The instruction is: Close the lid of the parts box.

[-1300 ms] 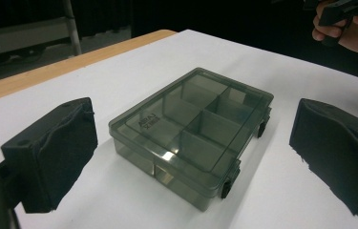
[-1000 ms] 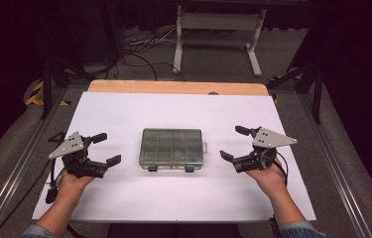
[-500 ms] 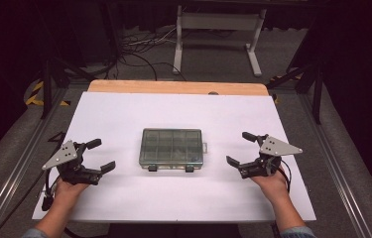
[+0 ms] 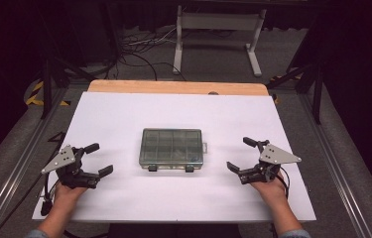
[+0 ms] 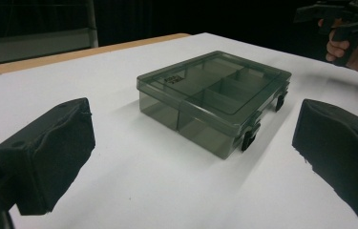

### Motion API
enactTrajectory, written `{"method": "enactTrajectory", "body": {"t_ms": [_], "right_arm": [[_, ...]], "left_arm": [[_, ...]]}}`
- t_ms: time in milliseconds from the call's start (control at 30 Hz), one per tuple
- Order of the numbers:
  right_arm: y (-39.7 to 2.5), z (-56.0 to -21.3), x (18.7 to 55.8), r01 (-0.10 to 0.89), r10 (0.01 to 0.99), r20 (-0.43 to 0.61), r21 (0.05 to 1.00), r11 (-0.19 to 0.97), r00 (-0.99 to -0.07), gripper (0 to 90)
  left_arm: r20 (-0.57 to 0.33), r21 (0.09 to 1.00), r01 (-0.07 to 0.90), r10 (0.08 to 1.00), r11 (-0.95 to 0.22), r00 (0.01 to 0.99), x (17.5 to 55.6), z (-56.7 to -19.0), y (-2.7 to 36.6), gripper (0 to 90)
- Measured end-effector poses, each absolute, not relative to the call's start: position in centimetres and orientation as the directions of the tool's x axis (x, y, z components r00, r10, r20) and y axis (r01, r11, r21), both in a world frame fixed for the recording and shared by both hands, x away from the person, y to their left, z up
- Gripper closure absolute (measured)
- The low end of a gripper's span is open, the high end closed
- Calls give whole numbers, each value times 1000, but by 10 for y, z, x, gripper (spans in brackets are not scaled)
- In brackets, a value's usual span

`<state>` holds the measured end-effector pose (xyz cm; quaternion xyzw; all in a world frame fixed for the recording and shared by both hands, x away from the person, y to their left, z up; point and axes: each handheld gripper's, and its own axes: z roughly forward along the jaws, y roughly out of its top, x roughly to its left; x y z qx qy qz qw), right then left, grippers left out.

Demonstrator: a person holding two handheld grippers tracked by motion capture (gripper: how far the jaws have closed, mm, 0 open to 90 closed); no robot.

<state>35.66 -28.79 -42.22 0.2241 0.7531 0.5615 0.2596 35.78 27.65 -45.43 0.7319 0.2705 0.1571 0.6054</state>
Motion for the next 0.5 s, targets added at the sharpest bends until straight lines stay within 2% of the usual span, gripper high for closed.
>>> {"method": "enactTrajectory", "body": {"t_ms": [233, 500], "right_arm": [[-290, -436, 353, 57, 620, -120, 964, 258, -775, 1], [-293, -451, 354, 95, 636, -76, 968, 231, -768, 0]], "left_arm": [[-105, 973, 206, 586, -108, 803, 357, -458, 278, 10], [-90, 967, 208, 568, -147, 818, 358, -461, 276, 10]]}}
